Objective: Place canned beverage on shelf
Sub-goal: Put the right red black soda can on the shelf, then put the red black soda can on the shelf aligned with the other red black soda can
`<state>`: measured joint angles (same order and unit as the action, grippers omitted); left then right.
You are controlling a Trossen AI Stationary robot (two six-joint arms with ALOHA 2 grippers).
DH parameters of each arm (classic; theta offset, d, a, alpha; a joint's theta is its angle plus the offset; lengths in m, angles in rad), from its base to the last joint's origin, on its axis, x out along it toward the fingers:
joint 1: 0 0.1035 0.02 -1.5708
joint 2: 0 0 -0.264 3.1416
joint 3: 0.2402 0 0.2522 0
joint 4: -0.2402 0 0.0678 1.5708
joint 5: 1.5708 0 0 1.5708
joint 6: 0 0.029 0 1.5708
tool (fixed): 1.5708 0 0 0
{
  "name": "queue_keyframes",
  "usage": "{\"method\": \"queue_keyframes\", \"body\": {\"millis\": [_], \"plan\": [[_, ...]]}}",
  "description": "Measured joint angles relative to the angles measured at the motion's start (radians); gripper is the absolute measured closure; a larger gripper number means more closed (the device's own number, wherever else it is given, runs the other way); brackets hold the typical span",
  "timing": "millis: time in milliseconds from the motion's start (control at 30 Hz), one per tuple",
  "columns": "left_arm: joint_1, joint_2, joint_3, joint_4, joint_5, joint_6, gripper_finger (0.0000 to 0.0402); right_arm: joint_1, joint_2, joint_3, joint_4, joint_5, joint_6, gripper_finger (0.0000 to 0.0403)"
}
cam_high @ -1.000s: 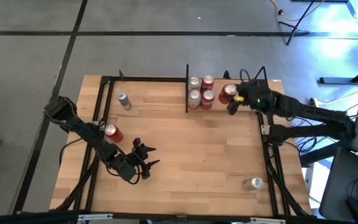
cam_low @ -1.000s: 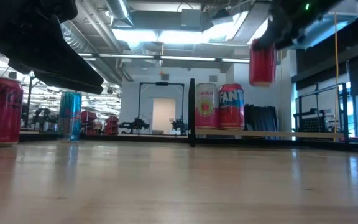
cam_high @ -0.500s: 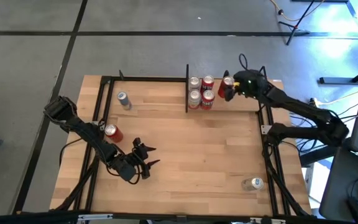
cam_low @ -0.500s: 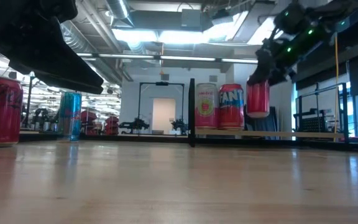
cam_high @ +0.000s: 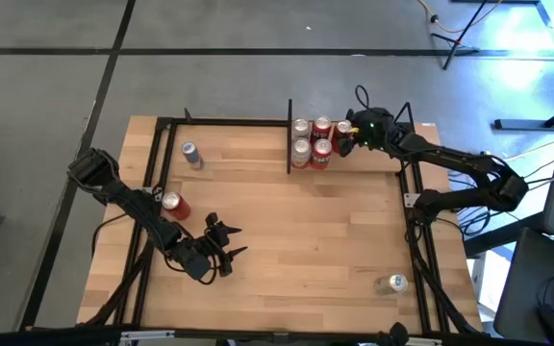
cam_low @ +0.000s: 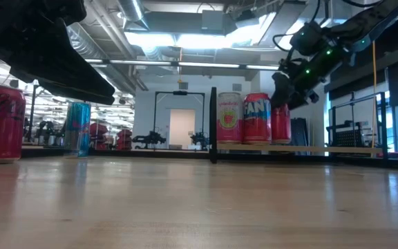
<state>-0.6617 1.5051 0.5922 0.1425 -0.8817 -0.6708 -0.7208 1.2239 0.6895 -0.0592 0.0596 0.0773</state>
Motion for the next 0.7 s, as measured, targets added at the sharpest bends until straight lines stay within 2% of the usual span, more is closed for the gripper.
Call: {"method": "queue_keyframes", "body": {"millis": [233, 533, 700], "plan": [[0.0, 0.0, 0.0, -0.001, 0.0, 0.0, 0.0149, 0.0, 0.0, 0.0, 0.002, -0.009, -0.004, 0.0141], [0.0, 0.0, 0.0, -0.001, 0.0, 0.001, 0.0149, 0.0, -0.012, 0.003, 0.011, -0.013, -0.005, 0.0024], [0.0, 0.0, 0.0, -0.001, 0.004, 0.001, 0.0149, 0.001, -0.078, 0.044, -0.069, -0.053, -0.007, 0.0013]]}}
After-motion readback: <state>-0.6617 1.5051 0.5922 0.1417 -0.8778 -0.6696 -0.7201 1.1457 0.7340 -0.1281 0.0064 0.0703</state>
